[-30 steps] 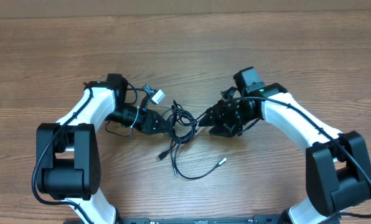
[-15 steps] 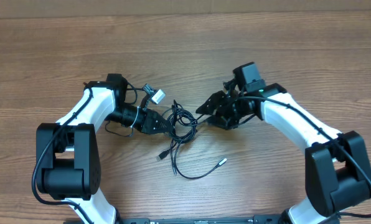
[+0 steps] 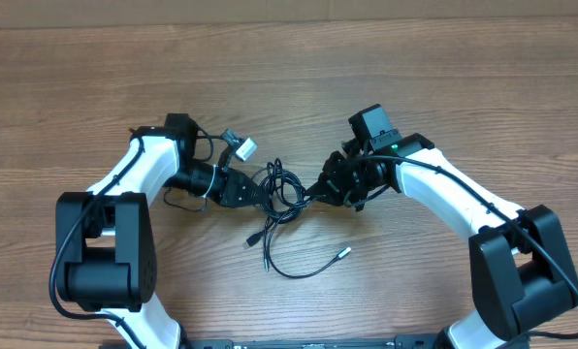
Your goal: Untangle cables
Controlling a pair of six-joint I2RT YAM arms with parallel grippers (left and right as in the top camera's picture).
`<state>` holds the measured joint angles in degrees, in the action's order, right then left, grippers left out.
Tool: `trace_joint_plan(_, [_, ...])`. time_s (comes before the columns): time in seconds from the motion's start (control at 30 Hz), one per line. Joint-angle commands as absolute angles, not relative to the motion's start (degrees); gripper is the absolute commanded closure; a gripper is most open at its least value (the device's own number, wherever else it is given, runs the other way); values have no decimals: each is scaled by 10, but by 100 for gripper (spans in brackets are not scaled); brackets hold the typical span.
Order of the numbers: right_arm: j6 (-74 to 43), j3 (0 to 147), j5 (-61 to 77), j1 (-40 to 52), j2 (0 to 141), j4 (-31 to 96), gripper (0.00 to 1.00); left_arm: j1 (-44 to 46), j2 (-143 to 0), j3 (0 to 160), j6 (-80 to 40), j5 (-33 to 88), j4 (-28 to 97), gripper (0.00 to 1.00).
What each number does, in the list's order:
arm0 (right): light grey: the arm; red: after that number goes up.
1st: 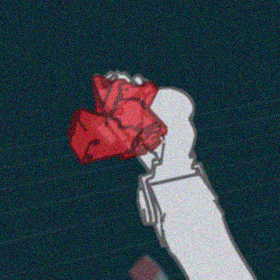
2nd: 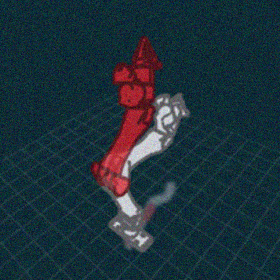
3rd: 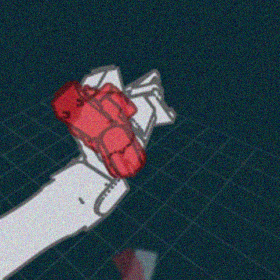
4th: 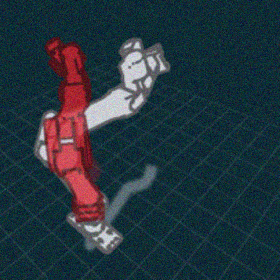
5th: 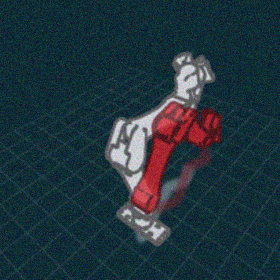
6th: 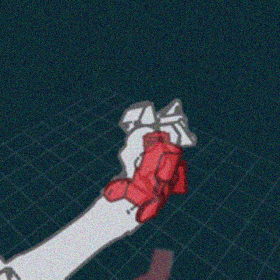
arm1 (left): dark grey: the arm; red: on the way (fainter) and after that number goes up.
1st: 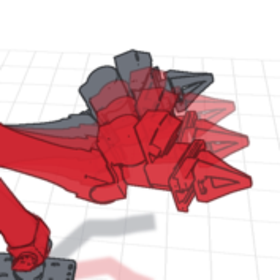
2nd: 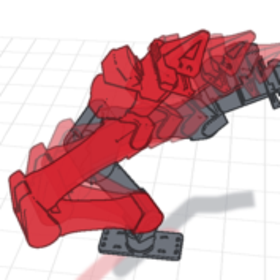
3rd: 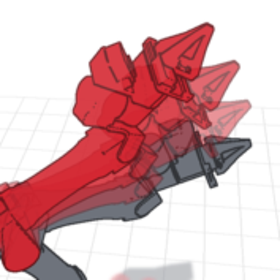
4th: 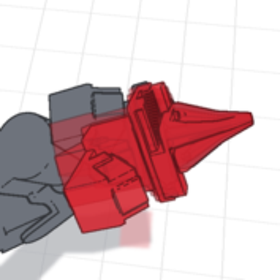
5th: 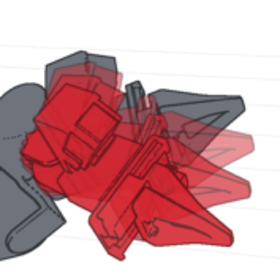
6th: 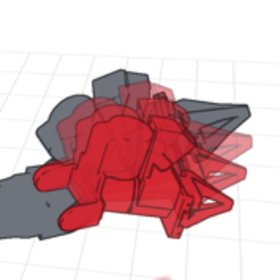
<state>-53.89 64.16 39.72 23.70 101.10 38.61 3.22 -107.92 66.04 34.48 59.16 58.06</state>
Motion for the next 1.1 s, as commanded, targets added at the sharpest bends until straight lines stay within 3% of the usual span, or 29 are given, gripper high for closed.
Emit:
trace_joint_plan(0.0, [-540, 640, 480, 242, 999, 384, 96, 29, -1081, 666, 339, 597, 575, 96])
trace_joint_plan(0.17, [-540, 640, 455, 241, 999, 376, 95, 29, -1081, 666, 208, 493, 533, 96])
trace_joint_plan(0.57, [-556, 640, 391, 268, 999, 315, 96, 32, -1081, 666, 190, 493, 526, 96])
trace_joint_plan(0.97, [-630, 662, 174, 373, 993, 296, 96, 32, -1081, 666, 190, 496, 529, 96])
trace_joint_plan(1.07, [-626, 693, 23, 427, 962, 333, 96, 32, -1081, 666, 193, 509, 533, 96])
